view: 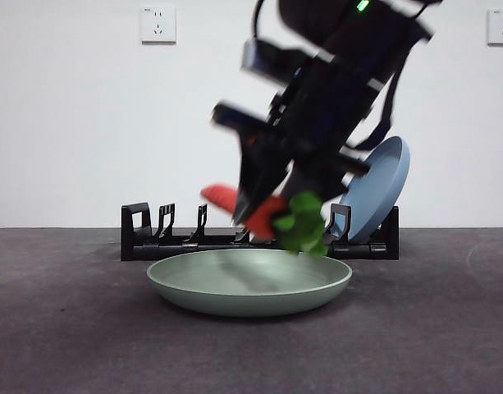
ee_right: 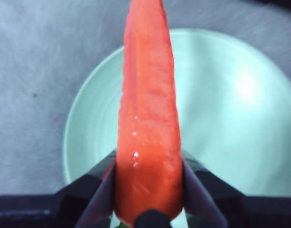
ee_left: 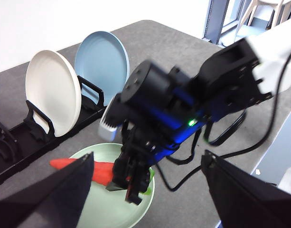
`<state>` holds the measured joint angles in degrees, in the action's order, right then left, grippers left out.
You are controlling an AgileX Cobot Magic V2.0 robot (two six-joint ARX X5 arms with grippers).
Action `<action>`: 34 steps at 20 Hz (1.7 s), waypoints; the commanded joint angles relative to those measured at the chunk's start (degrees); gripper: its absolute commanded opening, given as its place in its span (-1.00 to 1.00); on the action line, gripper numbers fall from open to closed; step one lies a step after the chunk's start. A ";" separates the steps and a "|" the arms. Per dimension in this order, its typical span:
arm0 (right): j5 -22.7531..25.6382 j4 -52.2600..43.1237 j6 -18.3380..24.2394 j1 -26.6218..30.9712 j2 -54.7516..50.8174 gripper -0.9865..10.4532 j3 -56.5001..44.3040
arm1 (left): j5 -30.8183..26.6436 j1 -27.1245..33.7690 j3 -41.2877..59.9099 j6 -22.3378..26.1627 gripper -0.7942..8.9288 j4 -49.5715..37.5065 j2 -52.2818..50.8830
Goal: Take the green plate from the plate rack,put the plate on the table,take the carrot from the table,put the carrot in the plate
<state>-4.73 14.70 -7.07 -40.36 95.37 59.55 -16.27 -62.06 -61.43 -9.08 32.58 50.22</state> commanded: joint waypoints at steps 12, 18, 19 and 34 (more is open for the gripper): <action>2.08 -2.23 -1.05 -0.15 8.41 -0.39 -0.22 | -0.07 -0.22 0.22 -0.39 -0.05 1.88 -0.11; 1.75 -2.16 -1.05 -0.17 7.30 0.16 -0.22 | -0.07 -0.22 0.22 -0.37 -0.05 3.10 -0.11; 1.73 -2.01 -1.05 -0.17 6.19 0.16 -0.22 | -0.07 -0.22 0.22 -0.37 -0.05 3.08 -0.11; -2.97 36.61 -0.35 -0.22 -32.89 0.15 -0.22 | 0.15 -0.22 0.22 -0.11 -0.06 6.69 -0.11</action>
<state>-7.53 51.31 -7.73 -40.49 62.43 59.55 -16.10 -62.06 -61.43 -9.08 39.51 50.22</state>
